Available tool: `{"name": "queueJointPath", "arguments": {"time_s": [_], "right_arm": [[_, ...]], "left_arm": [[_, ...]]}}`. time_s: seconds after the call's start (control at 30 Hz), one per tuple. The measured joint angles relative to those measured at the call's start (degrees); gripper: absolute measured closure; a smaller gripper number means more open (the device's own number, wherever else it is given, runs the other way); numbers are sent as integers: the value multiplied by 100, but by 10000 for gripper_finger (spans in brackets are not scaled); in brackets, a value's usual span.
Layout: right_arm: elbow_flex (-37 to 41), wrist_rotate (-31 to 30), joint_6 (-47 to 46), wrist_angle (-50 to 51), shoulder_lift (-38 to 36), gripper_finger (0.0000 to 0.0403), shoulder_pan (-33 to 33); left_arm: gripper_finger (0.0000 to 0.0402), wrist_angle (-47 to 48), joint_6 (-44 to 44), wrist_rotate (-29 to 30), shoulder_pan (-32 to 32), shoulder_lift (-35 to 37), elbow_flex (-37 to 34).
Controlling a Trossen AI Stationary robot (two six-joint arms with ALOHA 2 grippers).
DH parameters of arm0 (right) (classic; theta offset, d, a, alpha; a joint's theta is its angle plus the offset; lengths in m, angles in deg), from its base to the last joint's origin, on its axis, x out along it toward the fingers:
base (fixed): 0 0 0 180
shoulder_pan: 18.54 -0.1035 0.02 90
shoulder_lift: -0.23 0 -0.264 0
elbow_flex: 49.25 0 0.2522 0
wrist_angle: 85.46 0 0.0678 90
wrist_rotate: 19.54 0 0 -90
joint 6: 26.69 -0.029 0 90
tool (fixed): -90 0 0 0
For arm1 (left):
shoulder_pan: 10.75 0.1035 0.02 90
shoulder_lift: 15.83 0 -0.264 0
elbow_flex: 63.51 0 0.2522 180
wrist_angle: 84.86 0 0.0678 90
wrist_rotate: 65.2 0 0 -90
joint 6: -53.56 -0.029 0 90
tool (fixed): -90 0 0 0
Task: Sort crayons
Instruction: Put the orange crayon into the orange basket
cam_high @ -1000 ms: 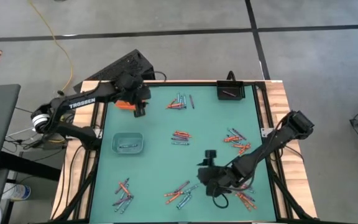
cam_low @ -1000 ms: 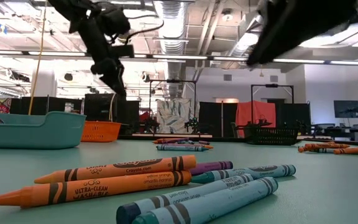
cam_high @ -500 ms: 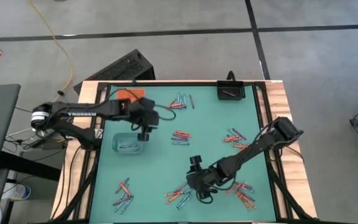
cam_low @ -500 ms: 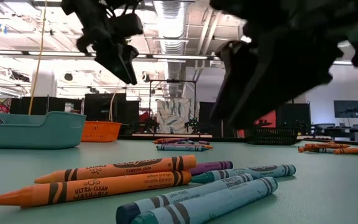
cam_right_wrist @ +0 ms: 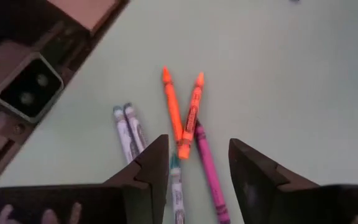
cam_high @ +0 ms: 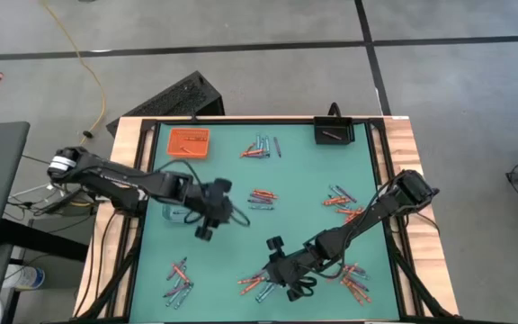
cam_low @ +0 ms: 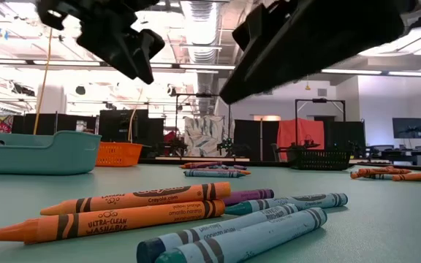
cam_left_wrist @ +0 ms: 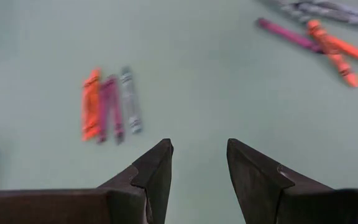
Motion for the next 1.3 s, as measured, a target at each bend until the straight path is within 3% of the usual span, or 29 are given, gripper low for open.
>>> {"name": "queueJointPath", "arguments": {"time_s": [0.27,0.43,0.7,1.0,1.3], "right_arm": [[0,-7,-41,-311,70,246,-100],[4,-327,-128,-237,83,246,-235],[4,-617,-162,9,85,246,-370],[4,-634,-160,15,85,246,-367],[4,-748,-164,187,85,246,-410]], "left_arm": [[258,-667,471,305,-859,-912,-2],[258,-1278,901,577,-1370,-1526,-2],[258,-2080,1994,960,-1990,-2266,-2],[258,-3038,2751,1250,-2349,-2432,-2],[258,-3337,3141,1473,-2564,-2605,14]]}}
